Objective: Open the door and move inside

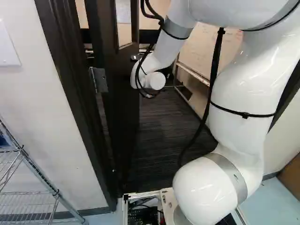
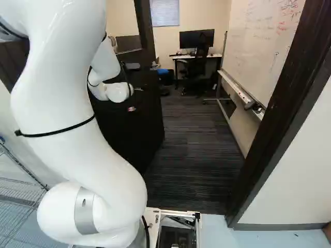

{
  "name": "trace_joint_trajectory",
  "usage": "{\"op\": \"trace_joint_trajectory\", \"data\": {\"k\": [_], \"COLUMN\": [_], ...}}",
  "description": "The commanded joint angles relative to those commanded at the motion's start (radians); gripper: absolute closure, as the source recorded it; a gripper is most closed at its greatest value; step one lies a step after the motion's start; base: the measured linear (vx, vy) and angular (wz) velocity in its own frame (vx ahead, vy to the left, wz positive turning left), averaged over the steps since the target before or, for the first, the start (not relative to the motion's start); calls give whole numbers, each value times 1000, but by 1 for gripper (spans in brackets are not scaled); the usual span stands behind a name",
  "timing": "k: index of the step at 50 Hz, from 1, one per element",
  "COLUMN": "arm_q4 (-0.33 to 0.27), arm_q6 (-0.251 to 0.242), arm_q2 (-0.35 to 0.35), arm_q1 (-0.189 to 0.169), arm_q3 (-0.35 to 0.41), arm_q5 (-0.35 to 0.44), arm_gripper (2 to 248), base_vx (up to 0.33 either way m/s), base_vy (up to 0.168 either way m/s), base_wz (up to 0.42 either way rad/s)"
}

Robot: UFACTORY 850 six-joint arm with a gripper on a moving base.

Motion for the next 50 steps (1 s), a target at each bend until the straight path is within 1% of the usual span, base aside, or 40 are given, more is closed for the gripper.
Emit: {"op": "trace_joint_trajectory", "data": {"k": [50], "arm_q4": [-74], "arm_q6": [0], "arm_q2": [-46], "arm_q1": [79], "arm_q3": [-52], "arm_q5": [0], "arm_gripper": [3], "base_vx": [0], "base_vy": [-1], "base_wz": [-5]}}
